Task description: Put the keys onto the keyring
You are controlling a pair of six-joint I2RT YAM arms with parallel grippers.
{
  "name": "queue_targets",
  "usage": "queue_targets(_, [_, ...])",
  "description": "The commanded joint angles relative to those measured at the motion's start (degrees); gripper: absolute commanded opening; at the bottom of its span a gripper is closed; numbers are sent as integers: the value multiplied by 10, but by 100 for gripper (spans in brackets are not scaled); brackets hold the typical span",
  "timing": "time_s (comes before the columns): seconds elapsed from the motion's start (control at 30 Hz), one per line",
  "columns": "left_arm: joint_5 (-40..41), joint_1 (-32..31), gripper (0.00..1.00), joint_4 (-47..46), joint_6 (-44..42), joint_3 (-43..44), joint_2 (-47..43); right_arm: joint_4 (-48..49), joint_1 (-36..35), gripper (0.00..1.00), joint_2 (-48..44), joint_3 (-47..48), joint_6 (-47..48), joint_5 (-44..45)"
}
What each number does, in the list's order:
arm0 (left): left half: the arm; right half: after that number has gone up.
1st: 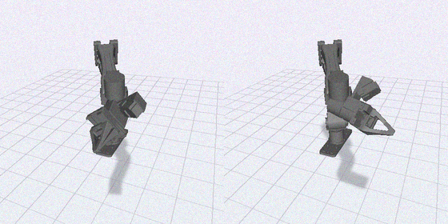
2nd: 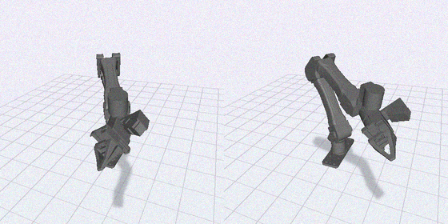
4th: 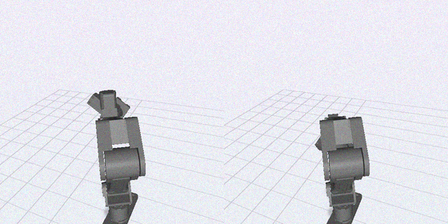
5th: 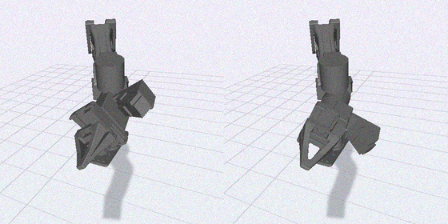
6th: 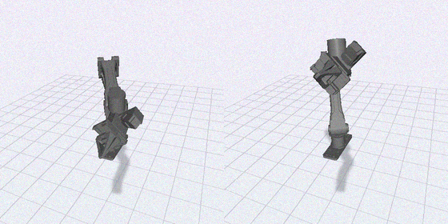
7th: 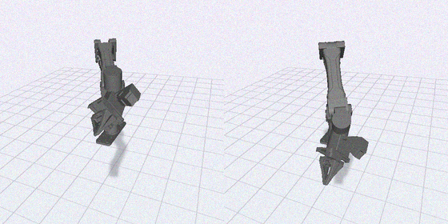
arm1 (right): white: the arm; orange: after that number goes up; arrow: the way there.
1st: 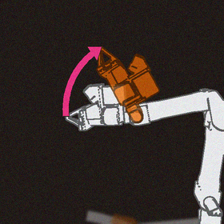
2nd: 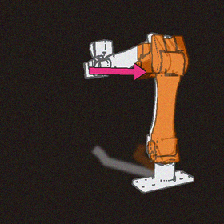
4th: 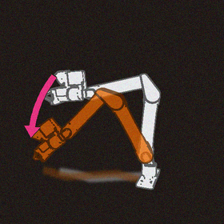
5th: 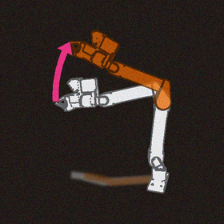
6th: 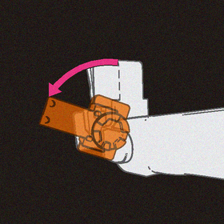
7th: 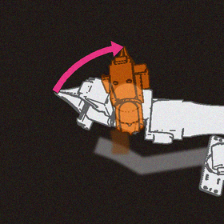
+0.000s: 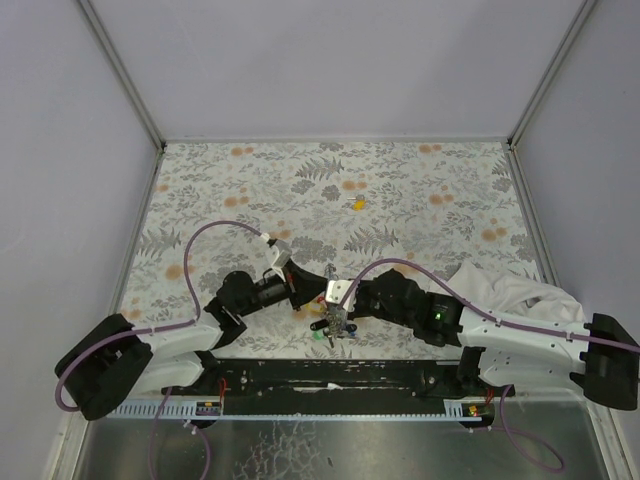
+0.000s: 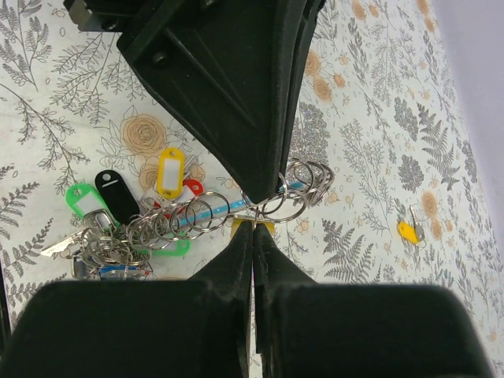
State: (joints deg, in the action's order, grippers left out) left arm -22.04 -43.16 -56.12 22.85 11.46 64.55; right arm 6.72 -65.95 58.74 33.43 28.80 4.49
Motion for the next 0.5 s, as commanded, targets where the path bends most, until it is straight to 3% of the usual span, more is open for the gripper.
queue_targets(0.0, [65, 5, 0, -125, 35, -8, 10, 24, -16, 0, 15, -3, -17, -9])
queue_targets(0.13, [64, 5, 0, -146, 51, -13, 21, 39, -16, 0, 13, -8, -17, -3])
queue_targets(0.3, [79, 5, 0, -144, 58, -22, 10, 120, -15, 0, -60, -62, -34, 15])
queue_targets(0.47, [64, 5, 0, -141, 57, -18, 9, 71, -15, 0, -35, -39, -26, 21])
